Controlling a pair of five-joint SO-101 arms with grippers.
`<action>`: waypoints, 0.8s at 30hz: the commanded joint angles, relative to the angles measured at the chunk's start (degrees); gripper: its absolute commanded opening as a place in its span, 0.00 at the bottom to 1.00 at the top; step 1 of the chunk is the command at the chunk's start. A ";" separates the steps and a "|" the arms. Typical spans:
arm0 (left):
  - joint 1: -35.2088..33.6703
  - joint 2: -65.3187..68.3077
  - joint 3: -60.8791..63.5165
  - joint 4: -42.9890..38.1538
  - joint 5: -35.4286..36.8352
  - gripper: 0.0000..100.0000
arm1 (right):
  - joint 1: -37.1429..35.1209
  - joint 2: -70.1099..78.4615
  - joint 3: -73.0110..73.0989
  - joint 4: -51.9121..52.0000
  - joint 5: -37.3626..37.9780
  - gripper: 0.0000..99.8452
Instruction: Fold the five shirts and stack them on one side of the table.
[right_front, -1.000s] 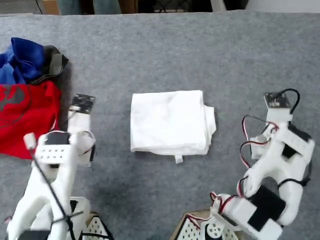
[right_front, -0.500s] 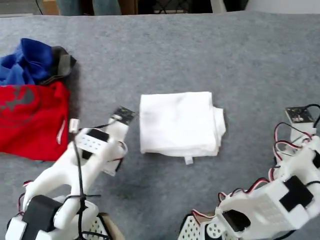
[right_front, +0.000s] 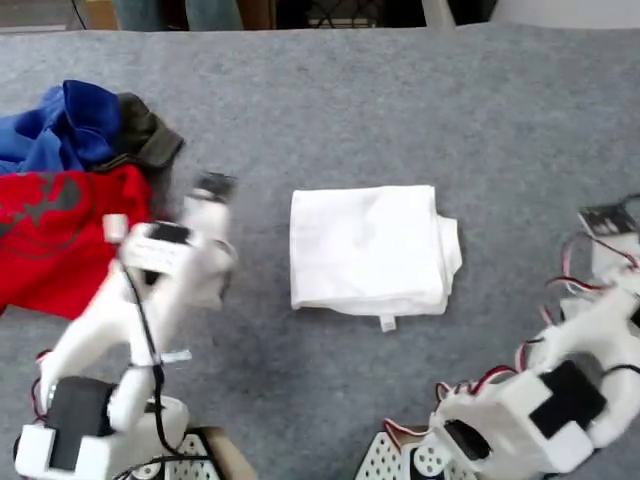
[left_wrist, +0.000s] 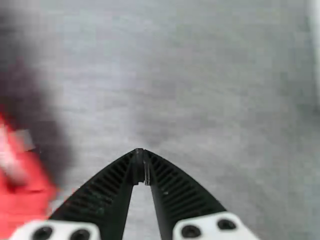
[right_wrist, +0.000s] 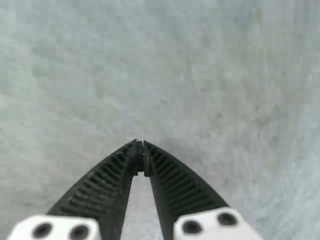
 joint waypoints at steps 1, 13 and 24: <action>-9.63 3.87 -3.74 -2.02 -2.20 0.03 | -6.59 -3.82 -2.33 1.05 -4.92 0.01; -21.67 21.80 -16.66 -0.70 -6.86 0.03 | -12.13 4.62 -2.24 1.05 -8.00 0.01; -20.88 21.19 -10.59 3.43 -10.11 0.03 | -12.31 7.08 -2.42 1.14 -8.00 0.01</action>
